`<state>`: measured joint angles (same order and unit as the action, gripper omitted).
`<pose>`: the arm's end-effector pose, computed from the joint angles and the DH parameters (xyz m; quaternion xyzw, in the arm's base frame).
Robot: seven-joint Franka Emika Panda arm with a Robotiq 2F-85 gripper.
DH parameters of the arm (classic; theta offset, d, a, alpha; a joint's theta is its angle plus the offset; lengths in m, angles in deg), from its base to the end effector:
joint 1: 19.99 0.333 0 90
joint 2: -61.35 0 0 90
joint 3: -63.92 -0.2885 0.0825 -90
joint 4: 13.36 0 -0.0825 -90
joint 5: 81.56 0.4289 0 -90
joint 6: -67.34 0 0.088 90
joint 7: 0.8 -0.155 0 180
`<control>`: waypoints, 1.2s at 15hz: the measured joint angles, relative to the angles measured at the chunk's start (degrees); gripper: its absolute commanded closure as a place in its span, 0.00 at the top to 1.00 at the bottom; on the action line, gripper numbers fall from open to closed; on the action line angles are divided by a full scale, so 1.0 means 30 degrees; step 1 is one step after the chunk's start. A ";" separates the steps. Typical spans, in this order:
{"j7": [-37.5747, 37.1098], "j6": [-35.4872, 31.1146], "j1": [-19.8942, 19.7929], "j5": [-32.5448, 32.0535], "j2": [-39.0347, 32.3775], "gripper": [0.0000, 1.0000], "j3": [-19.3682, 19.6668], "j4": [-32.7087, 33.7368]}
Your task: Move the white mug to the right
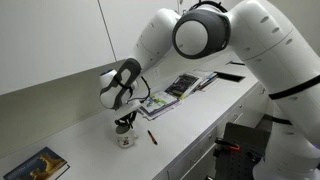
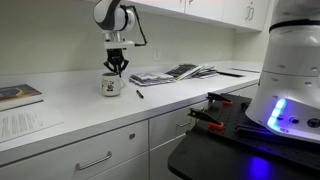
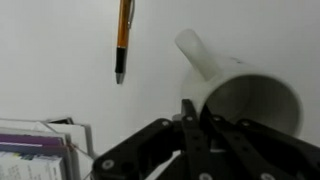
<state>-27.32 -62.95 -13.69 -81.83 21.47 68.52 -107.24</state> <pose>0.6937 0.0215 0.1058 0.9780 -0.2048 -0.0216 0.0340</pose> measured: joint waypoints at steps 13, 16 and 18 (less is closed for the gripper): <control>0.0010 -0.1468 0.0307 0.0082 0.0677 0.99 0.0005 -0.1174; 0.0004 -0.2354 0.0788 -0.0375 0.1711 1.00 0.0023 -0.2482; -0.0013 -0.2626 0.1102 -0.1022 0.2820 1.00 0.0224 -0.3417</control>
<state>-27.35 -70.83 -10.38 -84.89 29.93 69.19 -117.49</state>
